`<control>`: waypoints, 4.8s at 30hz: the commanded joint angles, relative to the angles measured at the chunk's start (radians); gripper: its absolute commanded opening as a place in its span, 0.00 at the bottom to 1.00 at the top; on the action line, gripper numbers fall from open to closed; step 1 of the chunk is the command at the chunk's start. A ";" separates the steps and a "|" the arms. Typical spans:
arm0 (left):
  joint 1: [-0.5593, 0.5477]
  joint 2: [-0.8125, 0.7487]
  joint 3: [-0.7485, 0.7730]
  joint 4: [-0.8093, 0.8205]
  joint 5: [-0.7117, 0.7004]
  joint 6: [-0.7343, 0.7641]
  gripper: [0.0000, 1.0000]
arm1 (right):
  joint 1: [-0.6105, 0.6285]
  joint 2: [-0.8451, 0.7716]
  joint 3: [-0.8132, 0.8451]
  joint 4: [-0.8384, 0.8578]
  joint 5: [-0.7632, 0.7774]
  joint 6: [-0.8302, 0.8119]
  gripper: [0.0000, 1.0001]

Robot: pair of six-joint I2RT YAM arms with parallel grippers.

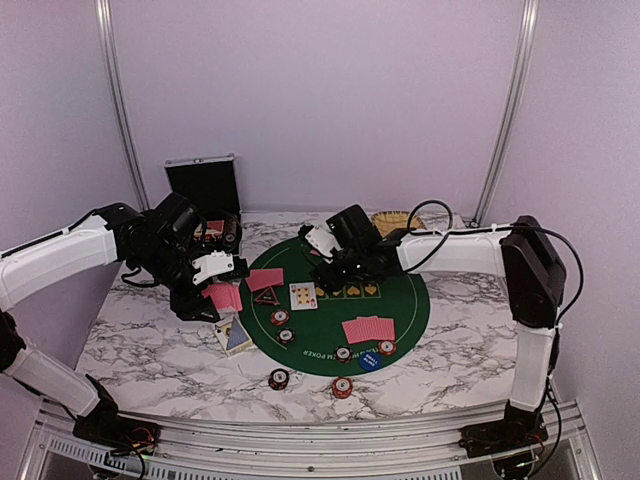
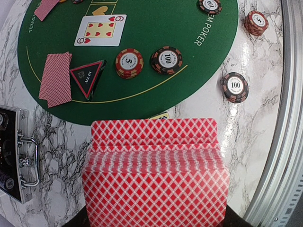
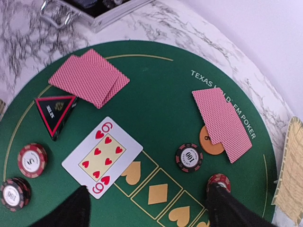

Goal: Distribute texas hold em gaming equipment

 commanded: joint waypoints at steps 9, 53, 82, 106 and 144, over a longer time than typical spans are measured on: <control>0.004 -0.031 0.030 -0.027 0.009 0.011 0.00 | -0.120 -0.034 0.111 -0.055 -0.387 0.381 0.99; 0.004 0.065 0.095 -0.027 0.014 0.047 0.00 | -0.117 0.330 0.149 0.197 -0.634 0.703 0.78; 0.016 0.064 0.087 -0.027 0.021 0.054 0.00 | 0.012 0.323 0.209 -0.078 0.034 0.518 0.75; 0.034 0.035 0.067 -0.027 0.033 0.060 0.00 | 0.086 0.361 0.235 -0.307 0.303 0.509 0.73; 0.010 0.126 0.161 -0.027 0.069 0.061 0.00 | 0.044 0.053 -0.075 0.595 -0.926 1.259 0.88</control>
